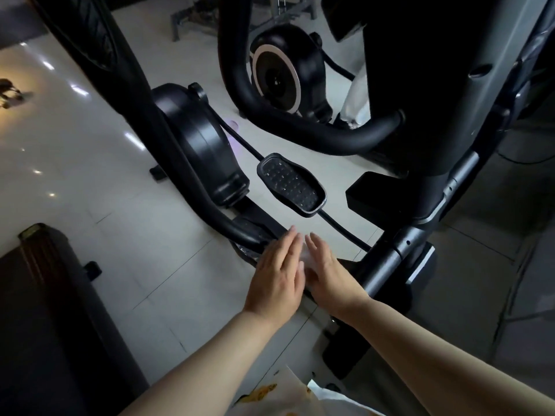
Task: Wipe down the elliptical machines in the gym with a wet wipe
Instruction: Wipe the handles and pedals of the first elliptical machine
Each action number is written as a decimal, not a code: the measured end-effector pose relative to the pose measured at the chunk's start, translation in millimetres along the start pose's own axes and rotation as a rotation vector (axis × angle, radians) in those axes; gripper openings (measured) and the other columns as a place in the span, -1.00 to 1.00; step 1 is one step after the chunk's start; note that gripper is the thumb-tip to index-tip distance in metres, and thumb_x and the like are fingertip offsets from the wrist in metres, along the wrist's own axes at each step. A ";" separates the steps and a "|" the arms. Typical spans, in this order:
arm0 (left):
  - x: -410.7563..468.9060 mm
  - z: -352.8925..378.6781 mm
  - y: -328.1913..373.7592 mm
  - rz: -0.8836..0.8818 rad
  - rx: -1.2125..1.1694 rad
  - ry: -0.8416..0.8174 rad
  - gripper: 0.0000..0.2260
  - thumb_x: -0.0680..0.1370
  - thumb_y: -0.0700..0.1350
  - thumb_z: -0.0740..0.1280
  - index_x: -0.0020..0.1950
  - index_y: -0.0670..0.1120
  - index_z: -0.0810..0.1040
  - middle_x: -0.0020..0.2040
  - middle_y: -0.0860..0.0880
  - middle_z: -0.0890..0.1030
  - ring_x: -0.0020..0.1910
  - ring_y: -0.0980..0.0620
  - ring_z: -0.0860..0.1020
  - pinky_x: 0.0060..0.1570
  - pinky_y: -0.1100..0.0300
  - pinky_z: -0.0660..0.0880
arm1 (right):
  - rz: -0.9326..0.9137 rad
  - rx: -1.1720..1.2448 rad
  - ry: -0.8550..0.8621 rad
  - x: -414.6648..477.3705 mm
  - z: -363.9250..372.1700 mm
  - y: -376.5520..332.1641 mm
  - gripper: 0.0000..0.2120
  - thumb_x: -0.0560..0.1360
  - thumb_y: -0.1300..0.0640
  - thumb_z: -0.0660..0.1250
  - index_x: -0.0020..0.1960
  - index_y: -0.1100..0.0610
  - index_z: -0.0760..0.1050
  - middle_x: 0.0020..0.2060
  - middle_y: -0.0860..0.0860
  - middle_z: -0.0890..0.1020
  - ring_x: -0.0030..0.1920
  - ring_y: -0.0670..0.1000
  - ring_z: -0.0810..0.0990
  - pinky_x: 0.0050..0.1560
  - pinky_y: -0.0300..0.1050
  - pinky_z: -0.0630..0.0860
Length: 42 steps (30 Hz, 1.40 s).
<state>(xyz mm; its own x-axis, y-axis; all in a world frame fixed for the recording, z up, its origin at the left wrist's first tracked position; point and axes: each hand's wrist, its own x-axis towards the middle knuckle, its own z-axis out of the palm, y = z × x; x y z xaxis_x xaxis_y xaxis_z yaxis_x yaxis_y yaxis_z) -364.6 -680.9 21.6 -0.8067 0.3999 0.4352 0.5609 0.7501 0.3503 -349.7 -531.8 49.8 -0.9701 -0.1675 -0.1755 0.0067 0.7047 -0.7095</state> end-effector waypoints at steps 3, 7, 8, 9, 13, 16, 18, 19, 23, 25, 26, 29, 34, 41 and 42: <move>-0.4 15.3 3.3 0.095 -0.088 -0.151 -0.46 0.60 -0.13 0.14 0.57 -0.27 0.30 0.55 -0.22 0.36 0.52 -0.13 0.33 0.50 -0.02 0.32 | 0.083 0.119 -0.028 -3.0 -17.9 2.2 -0.23 0.49 0.34 0.24 0.61 0.23 -0.03 0.46 0.02 0.35 0.46 -0.01 0.38 0.33 -0.38 0.26; -1.2 32.4 -6.9 0.209 0.117 -0.167 -0.53 0.65 -0.02 0.15 0.53 -0.18 0.42 0.49 -0.15 0.46 0.51 -0.10 0.36 0.53 -0.02 0.26 | 0.124 0.245 -0.021 1.6 -30.0 6.4 -0.25 0.51 0.37 0.22 0.61 0.10 0.01 0.58 0.06 0.24 0.56 -0.05 0.24 0.50 -0.25 0.22; -2.0 33.0 -11.0 0.241 0.154 -0.149 -0.57 0.66 -0.03 0.17 0.49 -0.15 0.47 0.45 -0.13 0.50 0.48 -0.09 0.40 0.53 0.00 0.25 | 0.134 0.243 -0.018 3.4 -31.0 6.9 -0.29 0.55 0.31 0.22 0.62 0.08 0.03 0.59 0.03 0.23 0.57 -0.06 0.21 0.53 -0.18 0.20; -2.9 31.2 -16.1 0.254 0.166 -0.132 -0.60 0.65 -0.05 0.19 0.46 -0.13 0.51 0.42 -0.12 0.53 0.46 -0.09 0.43 0.53 0.00 0.24 | 0.144 0.219 -0.011 4.8 -31.2 7.1 -0.33 0.56 0.28 0.23 0.61 0.07 0.08 0.57 0.02 0.26 0.56 -0.04 0.23 0.52 -0.17 0.20; -3.8 14.9 -42.3 0.200 0.278 -0.062 -0.60 0.59 -0.19 0.21 0.42 -0.15 0.54 0.41 -0.10 0.56 0.42 -0.11 0.50 0.53 -0.03 0.22 | 0.145 0.079 -0.010 8.6 -24.5 5.5 -0.38 0.54 0.25 0.27 0.57 0.10 0.24 0.54 0.00 0.35 0.53 -0.01 0.30 0.37 -0.35 0.16; -3.0 10.5 -40.7 0.169 0.299 -0.062 -0.59 0.57 -0.20 0.19 0.40 -0.13 0.57 0.41 -0.07 0.56 0.41 -0.09 0.51 0.50 -0.04 0.24 | 0.146 0.024 -0.016 11.7 -15.2 3.5 -0.42 0.57 0.23 0.23 0.57 0.10 0.25 0.53 0.01 0.37 0.52 0.02 0.32 0.37 -0.29 0.20; -3.7 11.5 -37.0 0.182 0.274 -0.103 -0.59 0.57 -0.20 0.20 0.39 -0.11 0.58 0.42 -0.04 0.55 0.43 -0.07 0.49 0.52 -0.02 0.23 | 0.135 -0.029 -0.029 15.0 -11.2 0.6 -0.43 0.57 0.22 0.21 0.58 0.13 0.24 0.52 0.05 0.39 0.51 0.05 0.34 0.40 -0.21 0.22; -4.3 10.1 -39.2 0.202 0.288 -0.114 -0.59 0.57 -0.21 0.20 0.40 -0.11 0.58 0.43 -0.03 0.55 0.43 -0.06 0.49 0.52 0.00 0.22 | 0.127 -0.056 -0.037 16.6 -9.5 -0.5 -0.43 0.58 0.21 0.21 0.58 0.15 0.23 0.51 0.07 0.40 0.50 0.07 0.35 0.42 -0.17 0.23; -6.6 -15.2 -65.1 0.206 0.427 -0.043 -0.55 0.57 -0.27 0.17 0.45 -0.12 0.53 0.44 -0.05 0.53 0.45 -0.05 0.47 0.57 0.06 0.14 | 0.090 -0.133 -0.035 21.2 -2.6 -4.6 -0.50 0.59 0.18 0.23 0.52 0.16 0.32 0.40 0.14 0.52 0.40 0.15 0.45 0.38 -0.05 0.35; -9.2 -26.6 -72.3 0.185 0.466 -0.009 -0.55 0.58 -0.27 0.15 0.46 -0.13 0.51 0.46 -0.06 0.51 0.48 -0.04 0.44 0.58 0.07 0.14 | 0.076 -0.171 -0.016 24.0 1.4 -8.1 -0.54 0.59 0.16 0.21 0.49 0.14 0.37 0.37 0.11 0.55 0.38 0.15 0.47 0.37 -0.05 0.36; -10.9 -28.8 -72.1 0.182 0.470 -0.008 -0.55 0.58 -0.27 0.14 0.46 -0.13 0.51 0.47 -0.06 0.51 0.49 -0.04 0.43 0.58 0.07 0.13 | 0.069 -0.181 -0.008 25.5 4.3 -9.7 -0.54 0.59 0.14 0.19 0.49 0.13 0.38 0.38 0.09 0.55 0.39 0.15 0.46 0.38 -0.04 0.35; -12.8 -31.6 -68.5 0.214 0.481 -0.036 -0.54 0.56 -0.29 0.14 0.44 -0.14 0.53 0.46 -0.06 0.51 0.48 -0.05 0.44 0.58 0.07 0.12 | 0.010 -0.212 0.001 30.6 11.6 -15.6 -0.50 0.59 0.12 0.15 0.53 0.12 0.35 0.46 0.05 0.48 0.44 0.10 0.42 0.46 -0.06 0.28; 7.9 -69.3 -84.1 0.195 0.592 0.110 -0.51 0.51 -0.33 0.39 0.45 -0.16 0.52 0.46 -0.03 0.52 0.50 0.00 0.40 0.60 0.11 0.08 | -0.059 -0.199 0.028 39.0 18.8 -28.1 -0.54 0.67 0.13 0.16 0.56 0.11 0.31 0.51 0.03 0.41 0.49 0.04 0.37 0.48 -0.15 0.17; 12.2 -97.6 -92.1 0.288 0.712 0.131 -0.51 0.52 -0.27 0.39 0.47 -0.12 0.51 0.49 0.02 0.48 0.55 0.06 0.32 0.62 0.11 -0.03 | -0.216 -0.022 0.025 48.7 34.9 -64.1 -0.52 0.69 0.17 0.14 0.60 0.12 0.23 0.57 0.01 0.29 0.58 -0.08 0.19 0.50 -0.39 -0.05; 17.4 -106.6 -92.4 0.291 0.727 0.152 -0.51 0.54 -0.27 0.37 0.49 -0.13 0.49 0.51 0.02 0.45 0.56 0.07 0.30 0.62 0.12 -0.03 | -0.232 -0.003 0.031 50.2 36.6 -70.3 -0.52 0.69 0.17 0.14 0.60 0.13 0.23 0.57 0.01 0.28 0.58 -0.08 0.18 0.49 -0.42 -0.06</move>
<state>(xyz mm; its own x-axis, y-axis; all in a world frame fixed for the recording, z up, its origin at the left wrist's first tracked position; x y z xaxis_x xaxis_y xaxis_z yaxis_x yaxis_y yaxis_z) -410.6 -799.4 85.2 -0.5830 0.5956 0.5526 0.4411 0.8032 -0.4004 -390.0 -615.0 65.9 -0.9527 -0.3036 0.0130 -0.2177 0.6521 -0.7262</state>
